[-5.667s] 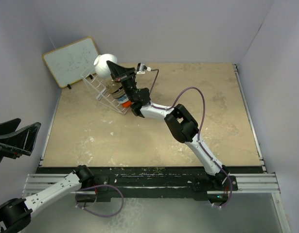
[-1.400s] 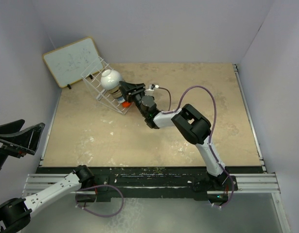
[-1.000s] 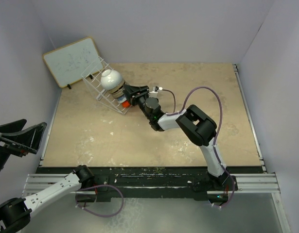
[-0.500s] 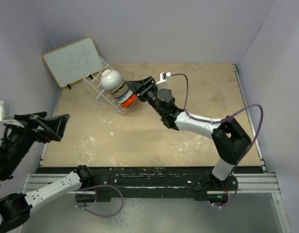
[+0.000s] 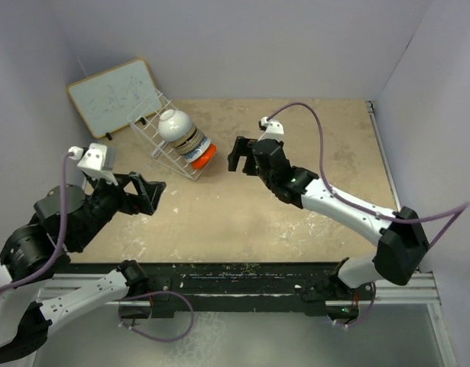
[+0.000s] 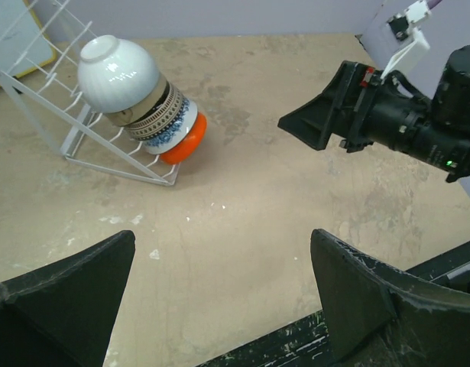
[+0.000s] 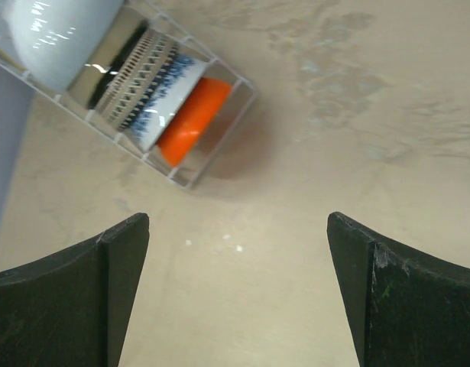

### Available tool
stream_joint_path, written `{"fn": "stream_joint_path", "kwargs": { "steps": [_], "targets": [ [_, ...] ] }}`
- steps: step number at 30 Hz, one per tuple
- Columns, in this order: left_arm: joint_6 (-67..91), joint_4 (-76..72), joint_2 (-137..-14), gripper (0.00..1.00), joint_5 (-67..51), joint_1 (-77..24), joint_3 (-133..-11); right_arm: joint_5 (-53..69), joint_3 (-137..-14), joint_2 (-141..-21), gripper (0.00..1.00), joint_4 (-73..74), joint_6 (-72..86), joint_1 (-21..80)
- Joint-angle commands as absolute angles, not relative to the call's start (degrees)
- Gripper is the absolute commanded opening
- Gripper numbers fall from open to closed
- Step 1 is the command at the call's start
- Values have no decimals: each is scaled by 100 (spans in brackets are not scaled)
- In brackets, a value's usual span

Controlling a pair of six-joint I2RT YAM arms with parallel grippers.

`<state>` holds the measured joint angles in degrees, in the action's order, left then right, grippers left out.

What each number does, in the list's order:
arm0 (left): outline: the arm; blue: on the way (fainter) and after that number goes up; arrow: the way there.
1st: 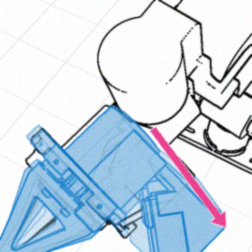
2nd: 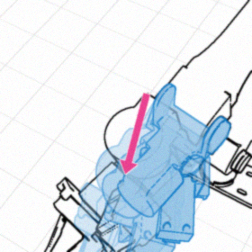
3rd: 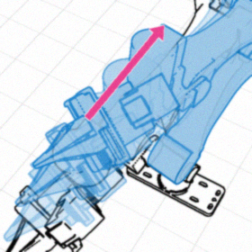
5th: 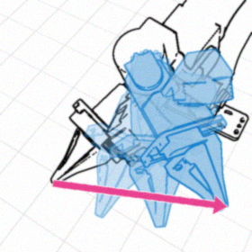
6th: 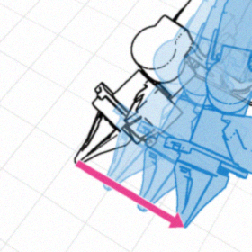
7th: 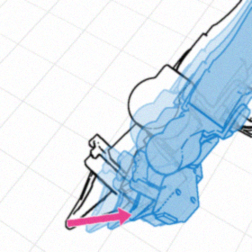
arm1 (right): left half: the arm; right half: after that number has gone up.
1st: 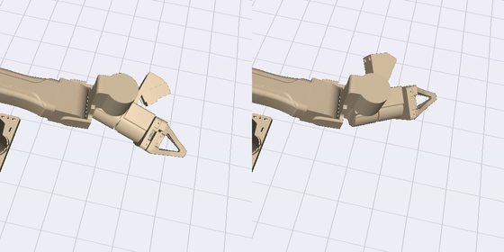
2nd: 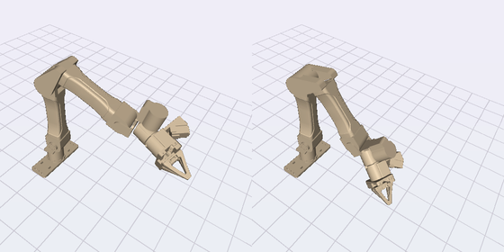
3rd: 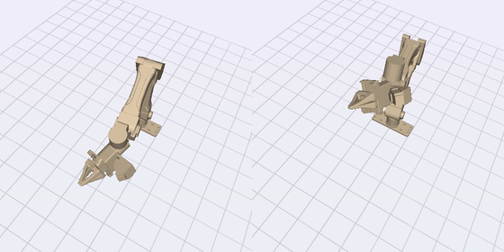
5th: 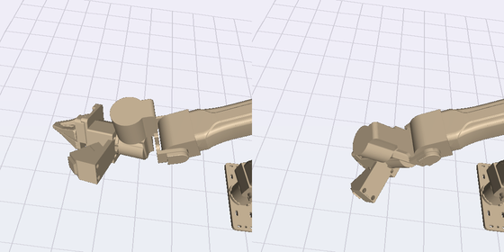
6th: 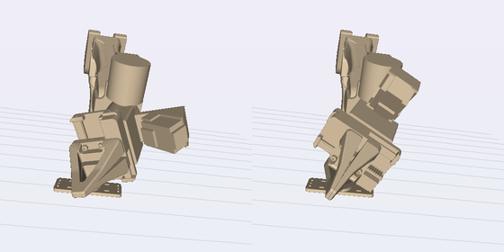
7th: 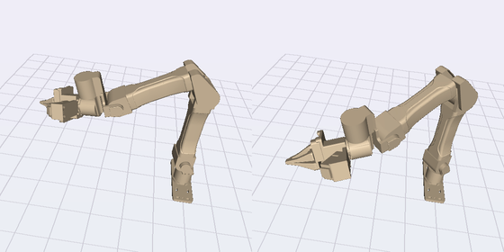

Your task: Load the bowls into the dish rack

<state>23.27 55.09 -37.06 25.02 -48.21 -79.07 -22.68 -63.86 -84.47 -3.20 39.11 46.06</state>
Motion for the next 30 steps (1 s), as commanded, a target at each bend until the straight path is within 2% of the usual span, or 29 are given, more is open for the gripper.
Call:
{"fn": "stream_joint_path", "kwargs": {
  "steps": [1, 4, 9, 13, 22, 30],
  "targets": [
    [2354, 4446, -3764, 99, 2176, -4847, -7432, -3172, -6589, -7678, 100, 863, 3163, 4579],
    [2451, 4250, -3941, 99, 2160, -4849, -7280, -3188, -6469, -7279, 100, 1093, 3154, 4586],
    [3188, 5143, -4692, 99, 3040, -4852, -7833, -3141, -6153, -6647, 100, 1248, 3240, 4580],
    [3377, 5264, -4916, 99, 3212, -4850, -7947, -3115, -6065, -6271, 100, 1275, 3213, 4579],
    [3663, 5433, -5147, 99, 3662, -4851, -8236, -3177, -6267, -6186, 100, 1636, 3245, 4579],
    [3378, 5318, -5149, 99, 3533, -4851, -8201, -3233, -6223, -6100, 100, 1696, 3296, 4584]
  ]
}}
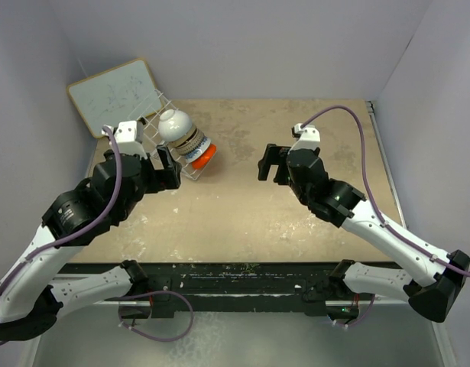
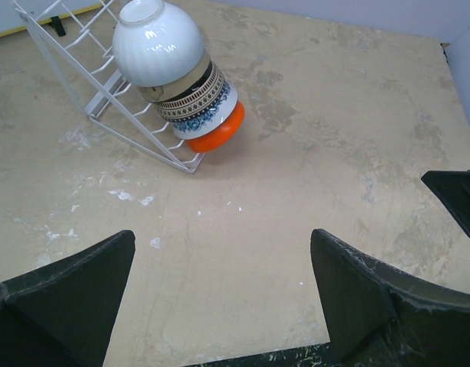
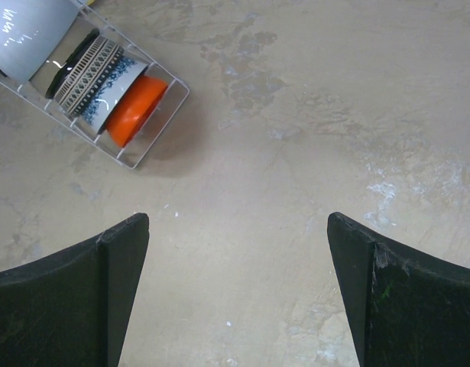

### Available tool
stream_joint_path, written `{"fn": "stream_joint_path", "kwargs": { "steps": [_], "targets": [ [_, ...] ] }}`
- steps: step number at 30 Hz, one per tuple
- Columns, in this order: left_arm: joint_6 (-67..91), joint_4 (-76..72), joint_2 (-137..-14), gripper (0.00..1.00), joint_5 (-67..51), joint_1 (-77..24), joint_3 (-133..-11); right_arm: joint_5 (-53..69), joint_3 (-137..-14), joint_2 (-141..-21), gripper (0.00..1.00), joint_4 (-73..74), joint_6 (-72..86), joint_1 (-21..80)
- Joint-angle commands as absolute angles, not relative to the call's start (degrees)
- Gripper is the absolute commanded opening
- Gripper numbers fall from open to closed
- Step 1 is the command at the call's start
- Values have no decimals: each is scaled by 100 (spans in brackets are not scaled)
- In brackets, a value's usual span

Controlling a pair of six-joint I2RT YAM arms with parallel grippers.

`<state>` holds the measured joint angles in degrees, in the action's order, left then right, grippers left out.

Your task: Load the bowls into the dish rack

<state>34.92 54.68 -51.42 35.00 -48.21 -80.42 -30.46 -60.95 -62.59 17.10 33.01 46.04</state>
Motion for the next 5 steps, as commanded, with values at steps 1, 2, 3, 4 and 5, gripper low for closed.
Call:
{"fn": "stream_joint_path", "kwargs": {
  "steps": [1, 2, 3, 4, 5],
  "targets": [
    [3369, 5331, -5149, 99, 3521, -4852, -8207, -3242, -6223, -6104, 100, 1701, 3293, 4580],
    [3354, 5334, -5158, 99, 3492, -4852, -8210, -3251, -6223, -6088, 100, 1705, 3295, 4579],
    [3361, 5328, -5162, 99, 3474, -4852, -8217, -3252, -6223, -6084, 100, 1711, 3296, 4584],
    [3373, 5349, -5168, 99, 3470, -4850, -8220, -3259, -6216, -6075, 100, 1707, 3298, 4580],
    [3385, 5352, -5176, 99, 3462, -4851, -8213, -3267, -6208, -6061, 100, 1705, 3299, 4579]
  ]
}}
